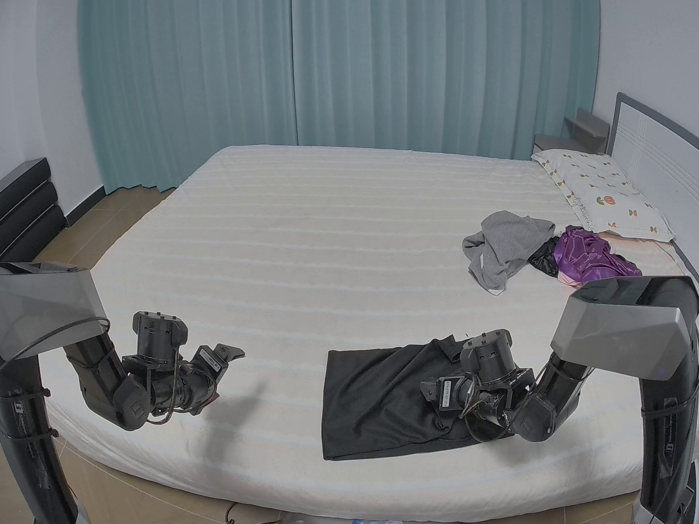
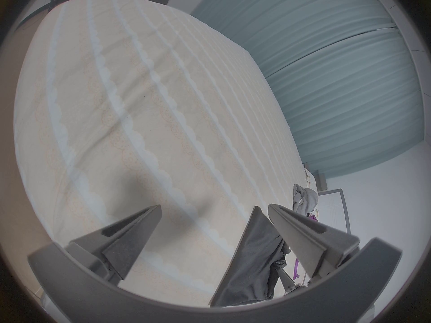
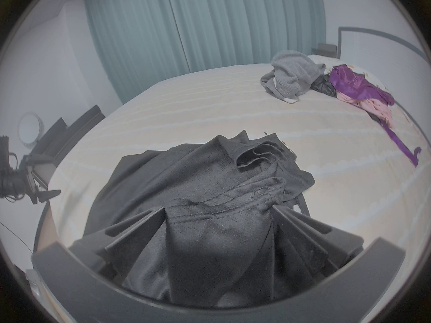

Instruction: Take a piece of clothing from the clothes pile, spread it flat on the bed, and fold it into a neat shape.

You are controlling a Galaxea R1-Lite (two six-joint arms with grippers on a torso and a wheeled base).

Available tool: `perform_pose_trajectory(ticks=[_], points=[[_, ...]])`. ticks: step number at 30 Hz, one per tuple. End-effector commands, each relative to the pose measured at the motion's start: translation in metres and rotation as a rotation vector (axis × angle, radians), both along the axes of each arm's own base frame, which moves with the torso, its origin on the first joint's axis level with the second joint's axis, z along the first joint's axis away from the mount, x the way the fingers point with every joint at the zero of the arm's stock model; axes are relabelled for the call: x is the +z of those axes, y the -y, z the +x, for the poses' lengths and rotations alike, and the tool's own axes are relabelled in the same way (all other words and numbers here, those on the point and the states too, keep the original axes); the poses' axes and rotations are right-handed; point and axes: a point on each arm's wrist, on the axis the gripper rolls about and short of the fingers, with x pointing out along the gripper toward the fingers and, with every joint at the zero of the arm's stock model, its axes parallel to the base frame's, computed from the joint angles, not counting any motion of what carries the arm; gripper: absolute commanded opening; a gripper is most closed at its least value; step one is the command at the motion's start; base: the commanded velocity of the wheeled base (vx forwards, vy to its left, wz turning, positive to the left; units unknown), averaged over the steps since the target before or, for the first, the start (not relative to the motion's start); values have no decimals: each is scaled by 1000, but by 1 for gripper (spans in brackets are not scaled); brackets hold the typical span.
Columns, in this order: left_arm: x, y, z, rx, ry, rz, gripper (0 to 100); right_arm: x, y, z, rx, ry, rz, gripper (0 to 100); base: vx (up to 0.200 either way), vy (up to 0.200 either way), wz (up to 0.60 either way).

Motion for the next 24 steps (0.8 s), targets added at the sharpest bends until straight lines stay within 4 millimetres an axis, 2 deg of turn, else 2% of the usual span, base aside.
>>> perform_pose_trajectory(ticks=[1,7,12,16,17,21,24], points=[[-1,0,0,1,-2,0,100,-13,-1,2,-3,-16,-31,100,0,0,0],[-1,0,0,0,-3,1,100,-7,7,0,-46,1,-68,100,0,0,0],[-1,0,-1,-1,-4,3,100,13,20,-9,-73,17,-67,100,0,0,0],[-1,0,-1,-1,-4,3,100,21,41,-18,-100,2,-96,100,0,0,0],[-1,0,-1,-1,-4,3,100,17,52,-25,-114,-33,-108,100,0,0,0],[-1,0,-1,-1,-4,3,100,7,76,-47,-151,-121,-105,100,0,0,0],[-1,0,-1,-1,-4,3,100,13,91,-62,-156,-116,-30,100,0,0,0]])
